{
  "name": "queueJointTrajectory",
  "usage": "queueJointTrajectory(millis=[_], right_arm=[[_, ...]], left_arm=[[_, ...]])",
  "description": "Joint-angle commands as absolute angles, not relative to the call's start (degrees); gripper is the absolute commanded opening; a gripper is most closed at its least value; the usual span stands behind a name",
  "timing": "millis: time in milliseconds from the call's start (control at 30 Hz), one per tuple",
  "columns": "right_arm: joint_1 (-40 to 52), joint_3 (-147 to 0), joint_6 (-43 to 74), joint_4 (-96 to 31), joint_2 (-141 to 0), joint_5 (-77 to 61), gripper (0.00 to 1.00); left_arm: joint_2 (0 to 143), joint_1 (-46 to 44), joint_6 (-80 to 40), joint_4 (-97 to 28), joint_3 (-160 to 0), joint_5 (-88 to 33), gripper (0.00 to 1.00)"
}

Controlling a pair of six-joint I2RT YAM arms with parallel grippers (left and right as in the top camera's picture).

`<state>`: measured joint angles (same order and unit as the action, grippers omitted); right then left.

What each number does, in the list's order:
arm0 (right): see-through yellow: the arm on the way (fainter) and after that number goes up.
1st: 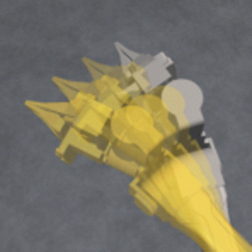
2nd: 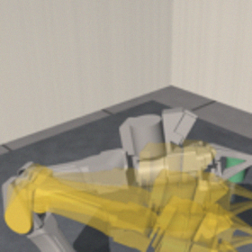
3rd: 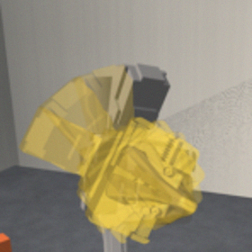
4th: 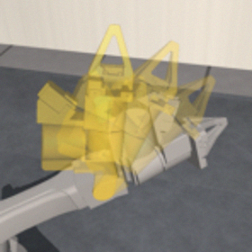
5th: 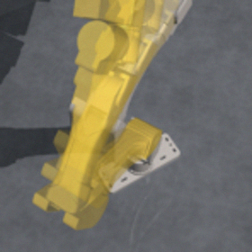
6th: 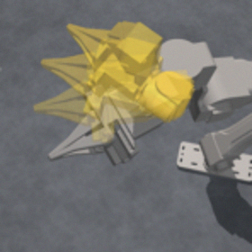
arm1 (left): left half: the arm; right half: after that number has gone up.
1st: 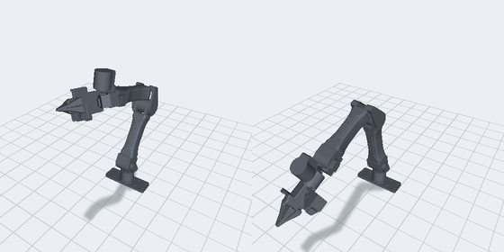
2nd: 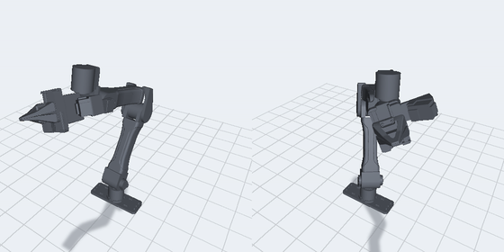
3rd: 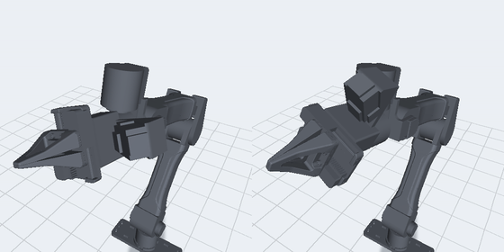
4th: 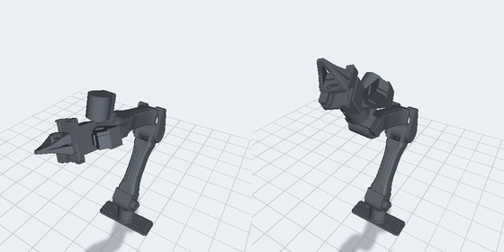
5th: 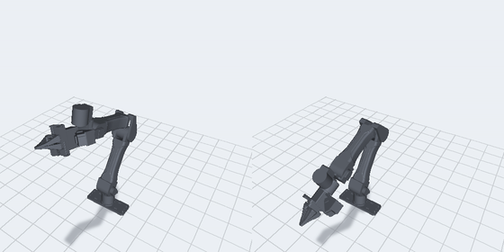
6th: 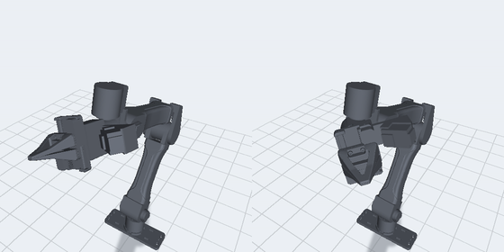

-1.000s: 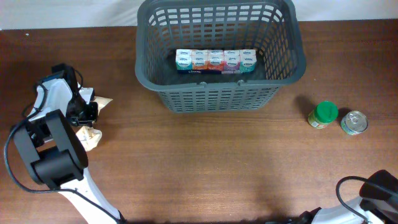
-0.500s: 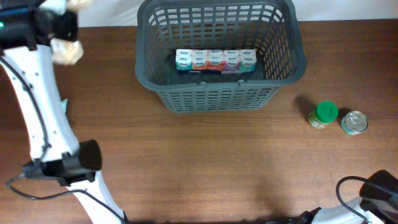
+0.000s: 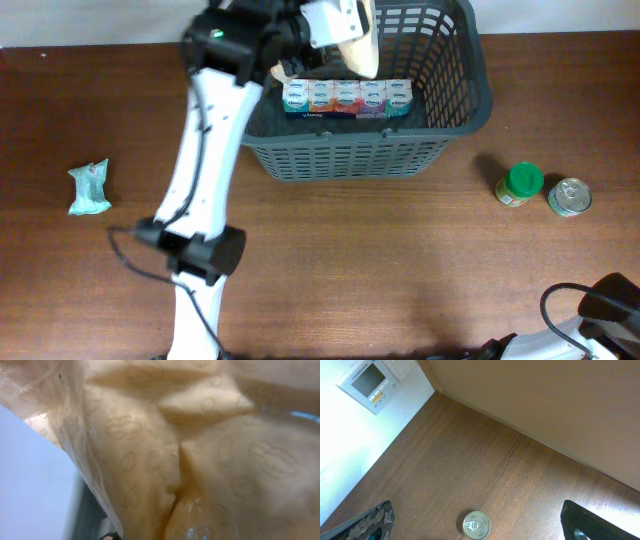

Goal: Pack container
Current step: 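Carry the tan pouch into the basket and release it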

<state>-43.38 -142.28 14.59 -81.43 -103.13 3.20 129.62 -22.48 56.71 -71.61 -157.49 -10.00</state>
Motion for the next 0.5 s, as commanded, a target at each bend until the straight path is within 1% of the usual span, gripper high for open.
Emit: queueJointTrajectory(millis=[0, 133, 433, 467], right_arm=[[-43.53, -142.34, 14.66, -81.28, -102.69, 3.68, 0.99], [-43.53, -142.34, 14.66, -81.28, -102.69, 3.68, 0.99], [-43.53, -142.34, 14.66, -81.28, -102.69, 3.68, 0.99], [-43.53, -142.34, 14.66, -81.28, -102.69, 3.68, 0.99]], left_arm=[[136.27, -25.65, 58.65, -71.18, -156.62, -11.88, 0.02], [141.86, -29.39, 58.65, -71.44, -156.62, -11.81, 0.02], [144.53, -34.89, 58.54, -76.62, -156.33, -11.81, 0.02], [144.66, -35.14, 58.17, -76.58, -156.05, -11.79, 0.06]])
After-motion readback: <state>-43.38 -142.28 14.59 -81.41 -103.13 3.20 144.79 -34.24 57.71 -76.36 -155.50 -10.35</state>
